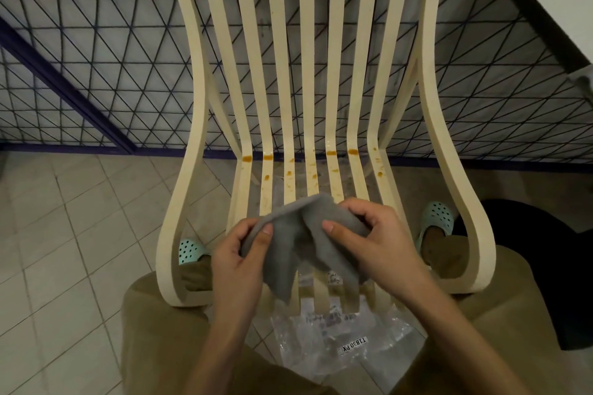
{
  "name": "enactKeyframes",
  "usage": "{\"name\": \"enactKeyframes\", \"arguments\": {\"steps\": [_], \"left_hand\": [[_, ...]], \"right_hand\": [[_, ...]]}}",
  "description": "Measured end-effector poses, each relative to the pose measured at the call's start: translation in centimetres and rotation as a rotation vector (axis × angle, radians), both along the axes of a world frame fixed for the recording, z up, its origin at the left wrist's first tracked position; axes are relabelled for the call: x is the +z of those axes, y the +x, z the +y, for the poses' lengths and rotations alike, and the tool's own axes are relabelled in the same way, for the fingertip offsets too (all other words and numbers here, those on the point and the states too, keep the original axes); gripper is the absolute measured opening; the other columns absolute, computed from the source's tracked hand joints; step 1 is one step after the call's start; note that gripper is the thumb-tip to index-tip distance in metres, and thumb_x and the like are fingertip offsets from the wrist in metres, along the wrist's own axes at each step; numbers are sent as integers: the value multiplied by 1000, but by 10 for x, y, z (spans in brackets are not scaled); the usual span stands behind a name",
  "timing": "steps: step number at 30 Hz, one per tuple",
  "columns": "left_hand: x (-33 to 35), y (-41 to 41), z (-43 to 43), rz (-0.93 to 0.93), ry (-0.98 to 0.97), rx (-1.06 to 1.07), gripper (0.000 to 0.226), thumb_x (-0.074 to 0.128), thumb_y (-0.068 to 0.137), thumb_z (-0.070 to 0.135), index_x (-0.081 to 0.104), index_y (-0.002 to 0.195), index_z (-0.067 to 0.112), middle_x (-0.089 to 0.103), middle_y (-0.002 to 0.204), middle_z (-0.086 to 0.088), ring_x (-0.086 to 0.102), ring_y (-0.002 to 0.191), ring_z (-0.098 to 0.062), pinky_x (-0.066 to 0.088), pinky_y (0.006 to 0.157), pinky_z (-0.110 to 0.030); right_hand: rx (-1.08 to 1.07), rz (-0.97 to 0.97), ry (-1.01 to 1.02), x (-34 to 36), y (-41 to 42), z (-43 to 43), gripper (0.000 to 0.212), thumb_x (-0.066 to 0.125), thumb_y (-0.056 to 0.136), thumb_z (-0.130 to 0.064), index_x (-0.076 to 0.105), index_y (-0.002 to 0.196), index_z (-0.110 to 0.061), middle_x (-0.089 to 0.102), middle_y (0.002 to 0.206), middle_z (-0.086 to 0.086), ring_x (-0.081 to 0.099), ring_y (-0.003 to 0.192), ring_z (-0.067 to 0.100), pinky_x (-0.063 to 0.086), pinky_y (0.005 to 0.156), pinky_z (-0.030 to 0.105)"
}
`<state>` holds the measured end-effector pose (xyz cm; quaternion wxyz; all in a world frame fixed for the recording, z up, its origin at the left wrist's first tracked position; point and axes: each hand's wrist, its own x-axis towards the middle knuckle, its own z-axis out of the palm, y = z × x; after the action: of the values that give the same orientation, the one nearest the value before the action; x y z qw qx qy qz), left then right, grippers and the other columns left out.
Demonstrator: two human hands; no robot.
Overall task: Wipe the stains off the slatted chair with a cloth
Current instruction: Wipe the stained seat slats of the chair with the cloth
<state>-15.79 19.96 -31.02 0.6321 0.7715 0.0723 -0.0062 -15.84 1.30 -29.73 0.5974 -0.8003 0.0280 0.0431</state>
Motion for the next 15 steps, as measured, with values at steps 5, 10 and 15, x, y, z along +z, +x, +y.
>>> {"name": "enactKeyframes", "arguments": {"steps": [5, 10, 15], "left_hand": [[-12, -12, -18, 85, -75, -79, 15, 62, 90, 32, 70, 98, 21, 70, 89, 4, 64, 86, -9, 50, 72, -20], [-19, -21, -18, 245, -146, -91, 32, 69, 79, 53, 68, 101, 29, 71, 98, 7, 66, 97, -12, 54, 84, -35], [-19, -13, -6, 319, -307, -41, 24, 60, 89, 11, 67, 112, 13, 74, 102, -5, 69, 99, -22, 55, 87, -41]], "right_hand": [[76, -37, -93, -4, -12, 22, 27, 66, 89, -15, 70, 106, -35, 70, 98, -17, 63, 95, -2, 56, 84, 26], [352, 35, -271, -1, -19, 19, 47, 59, 91, -18, 54, 133, -39, 68, 110, -13, 65, 96, 1, 57, 85, 26], [360, 286, 220, -4, -14, 3, 54, 53, 91, 6, 53, 135, -25, 66, 126, -2, 66, 109, 11, 55, 94, 35]]}}
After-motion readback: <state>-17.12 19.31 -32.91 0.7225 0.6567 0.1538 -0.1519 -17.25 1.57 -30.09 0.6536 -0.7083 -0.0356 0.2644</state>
